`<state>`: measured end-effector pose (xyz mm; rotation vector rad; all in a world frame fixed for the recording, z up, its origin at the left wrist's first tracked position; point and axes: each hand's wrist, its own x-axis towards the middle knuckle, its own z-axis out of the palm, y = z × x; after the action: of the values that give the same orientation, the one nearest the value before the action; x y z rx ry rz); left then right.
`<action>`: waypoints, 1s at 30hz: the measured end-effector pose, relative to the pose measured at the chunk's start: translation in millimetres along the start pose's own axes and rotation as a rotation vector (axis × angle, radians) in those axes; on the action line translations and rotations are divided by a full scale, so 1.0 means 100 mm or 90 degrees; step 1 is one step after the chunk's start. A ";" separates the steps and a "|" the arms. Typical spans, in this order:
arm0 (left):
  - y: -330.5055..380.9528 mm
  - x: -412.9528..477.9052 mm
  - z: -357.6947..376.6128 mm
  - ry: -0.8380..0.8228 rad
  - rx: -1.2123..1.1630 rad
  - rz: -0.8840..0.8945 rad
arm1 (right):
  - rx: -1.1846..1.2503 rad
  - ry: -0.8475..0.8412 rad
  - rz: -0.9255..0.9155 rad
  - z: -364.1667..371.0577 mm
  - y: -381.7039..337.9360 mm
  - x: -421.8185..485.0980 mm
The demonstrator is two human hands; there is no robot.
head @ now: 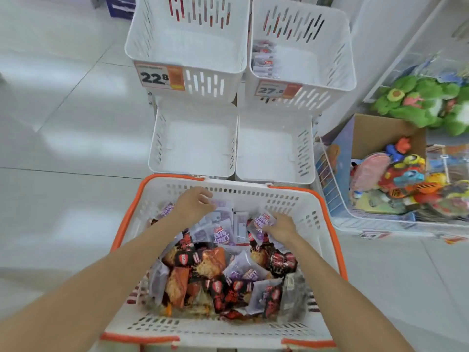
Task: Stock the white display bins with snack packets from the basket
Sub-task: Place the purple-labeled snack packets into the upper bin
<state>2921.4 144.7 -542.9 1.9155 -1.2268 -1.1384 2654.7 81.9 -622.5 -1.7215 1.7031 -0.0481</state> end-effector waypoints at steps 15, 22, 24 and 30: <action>-0.06 -0.05 -0.17 -0.077 -0.124 -0.110 | 0.290 -0.122 -0.130 -0.15 -1.09 -0.47; -0.28 -0.18 -0.43 -0.105 -0.281 -0.132 | -0.099 -0.169 -0.185 0.41 -0.91 -0.36; -0.27 -0.19 -0.42 -0.097 -0.292 -0.119 | -0.047 -0.162 -0.176 0.41 -0.91 -0.37; -0.07 -0.16 -0.38 -0.092 -0.354 -0.064 | 0.236 -0.087 -0.178 -0.27 -1.12 -0.39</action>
<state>2954.8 163.0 -526.0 1.5022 -0.7730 -1.5042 2733.3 91.8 -530.3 -1.6245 1.2539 -0.3433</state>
